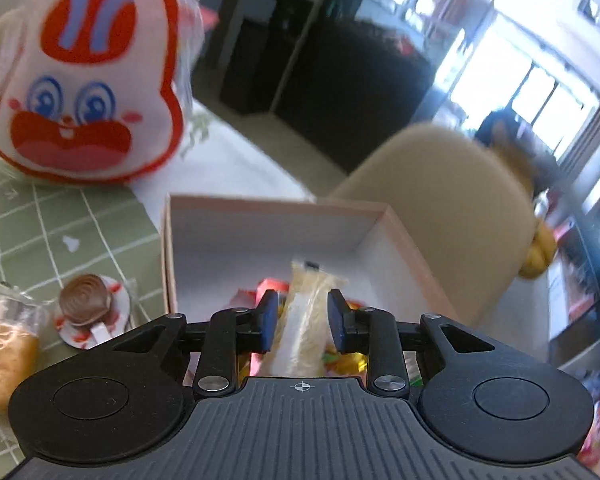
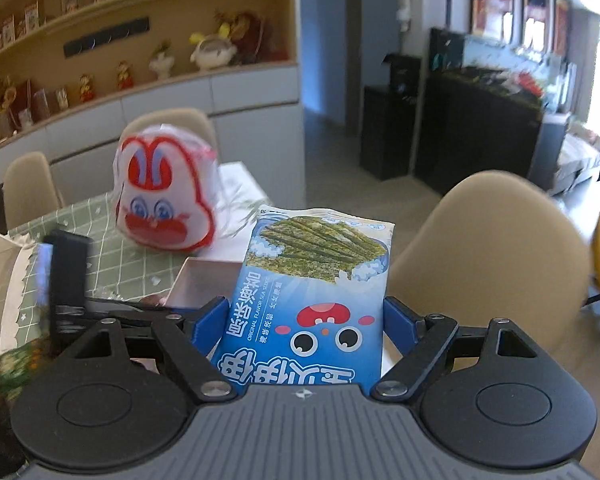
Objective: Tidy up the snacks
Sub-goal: 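Lower both packets into the pink box and open both tools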
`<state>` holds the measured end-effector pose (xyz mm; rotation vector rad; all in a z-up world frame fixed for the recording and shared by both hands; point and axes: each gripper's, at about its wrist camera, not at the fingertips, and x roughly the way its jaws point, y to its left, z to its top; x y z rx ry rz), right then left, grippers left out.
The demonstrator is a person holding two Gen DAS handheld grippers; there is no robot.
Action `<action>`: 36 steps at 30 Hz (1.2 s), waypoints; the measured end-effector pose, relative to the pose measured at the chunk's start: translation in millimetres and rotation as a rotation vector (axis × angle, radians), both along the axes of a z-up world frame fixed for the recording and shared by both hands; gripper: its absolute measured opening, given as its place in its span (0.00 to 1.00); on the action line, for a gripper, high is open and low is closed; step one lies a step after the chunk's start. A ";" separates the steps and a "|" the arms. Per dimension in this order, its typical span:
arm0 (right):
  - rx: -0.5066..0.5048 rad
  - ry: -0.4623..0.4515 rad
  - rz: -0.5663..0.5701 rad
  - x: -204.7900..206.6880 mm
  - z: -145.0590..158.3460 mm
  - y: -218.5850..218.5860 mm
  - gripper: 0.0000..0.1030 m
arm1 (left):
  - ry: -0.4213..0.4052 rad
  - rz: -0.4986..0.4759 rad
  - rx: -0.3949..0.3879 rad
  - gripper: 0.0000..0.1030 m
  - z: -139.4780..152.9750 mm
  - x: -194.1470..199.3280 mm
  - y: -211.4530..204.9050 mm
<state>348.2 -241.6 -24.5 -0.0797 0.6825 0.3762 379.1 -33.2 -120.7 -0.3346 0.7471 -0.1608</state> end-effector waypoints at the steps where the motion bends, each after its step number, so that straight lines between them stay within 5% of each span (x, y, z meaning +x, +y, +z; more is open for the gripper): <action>1: 0.003 0.016 0.003 8.1 -3.7 7.9 0.80 | -0.012 0.011 -0.003 0.30 5.3 -8.0 2.3; 13: -0.049 0.318 -0.064 76.5 -106.9 72.6 0.81 | 0.019 -0.010 0.024 0.30 19.9 -99.9 3.5; 21: -0.067 0.230 0.039 63.0 -103.8 72.9 0.84 | 0.107 -0.075 -0.008 0.30 -4.3 -118.2 -10.5; 26: 0.116 0.242 0.095 54.0 -84.3 48.9 0.86 | 0.107 -0.073 -0.010 0.30 -3.2 -131.3 -13.2; 29: 0.048 0.208 0.042 52.0 -81.2 49.3 0.86 | 0.097 -0.070 -0.006 0.30 0.3 -133.8 -11.2; 34: 0.000 0.347 0.026 66.0 -102.0 49.2 0.86 | 0.097 -0.075 0.005 0.30 4.8 -139.7 -11.3; 36: -0.102 0.433 0.019 72.9 -117.9 59.2 0.86 | 0.107 -0.074 0.008 0.30 3.7 -141.9 -12.3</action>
